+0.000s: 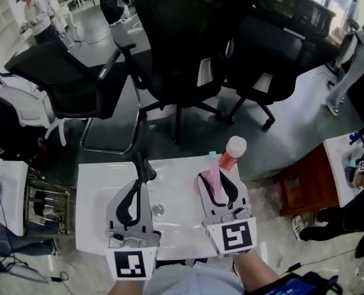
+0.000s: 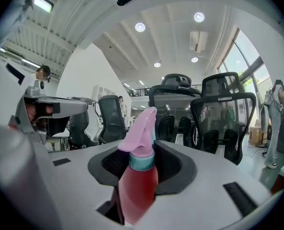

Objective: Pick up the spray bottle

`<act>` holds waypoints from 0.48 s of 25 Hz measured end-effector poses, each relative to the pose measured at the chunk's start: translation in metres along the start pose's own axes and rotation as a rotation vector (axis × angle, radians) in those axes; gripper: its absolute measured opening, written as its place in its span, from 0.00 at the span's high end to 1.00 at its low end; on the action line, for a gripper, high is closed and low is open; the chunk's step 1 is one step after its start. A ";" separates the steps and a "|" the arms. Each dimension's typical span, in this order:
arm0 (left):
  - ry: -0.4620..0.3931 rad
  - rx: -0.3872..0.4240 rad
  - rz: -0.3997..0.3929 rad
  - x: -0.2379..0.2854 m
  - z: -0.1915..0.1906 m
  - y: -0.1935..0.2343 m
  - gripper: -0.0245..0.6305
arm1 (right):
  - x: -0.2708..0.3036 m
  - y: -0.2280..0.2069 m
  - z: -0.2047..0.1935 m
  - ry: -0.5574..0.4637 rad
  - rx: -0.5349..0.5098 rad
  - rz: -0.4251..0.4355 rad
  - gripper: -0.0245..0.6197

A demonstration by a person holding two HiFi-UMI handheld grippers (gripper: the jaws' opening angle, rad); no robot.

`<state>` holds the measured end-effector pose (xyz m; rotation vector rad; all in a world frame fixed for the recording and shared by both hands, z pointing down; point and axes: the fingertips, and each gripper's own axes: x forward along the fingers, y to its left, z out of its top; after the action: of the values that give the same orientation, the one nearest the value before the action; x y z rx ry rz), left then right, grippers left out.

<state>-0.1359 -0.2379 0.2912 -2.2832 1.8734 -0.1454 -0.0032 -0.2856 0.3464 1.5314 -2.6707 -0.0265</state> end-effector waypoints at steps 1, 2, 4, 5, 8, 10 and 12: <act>-0.006 -0.001 0.007 -0.005 0.004 0.000 0.94 | -0.006 0.002 0.004 -0.004 -0.003 0.006 0.72; -0.011 -0.003 0.015 -0.009 0.007 0.000 0.94 | -0.012 0.004 0.008 -0.007 -0.008 0.012 0.72; -0.018 -0.004 0.028 -0.017 0.012 0.000 0.94 | -0.023 0.008 0.015 -0.016 -0.018 0.022 0.72; -0.024 -0.001 0.032 -0.020 0.014 0.000 0.94 | -0.029 0.009 0.018 -0.020 -0.022 0.026 0.72; -0.045 0.003 0.046 -0.028 0.022 -0.004 0.94 | -0.042 0.011 0.025 -0.036 -0.030 0.033 0.72; -0.057 0.009 0.050 -0.033 0.027 -0.008 0.94 | -0.049 0.011 0.029 -0.046 -0.033 0.036 0.72; -0.063 0.016 0.050 -0.037 0.030 -0.011 0.94 | -0.054 0.012 0.032 -0.053 -0.036 0.039 0.72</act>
<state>-0.1266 -0.1968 0.2657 -2.2027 1.8889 -0.0803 0.0120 -0.2333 0.3125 1.4882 -2.7245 -0.1140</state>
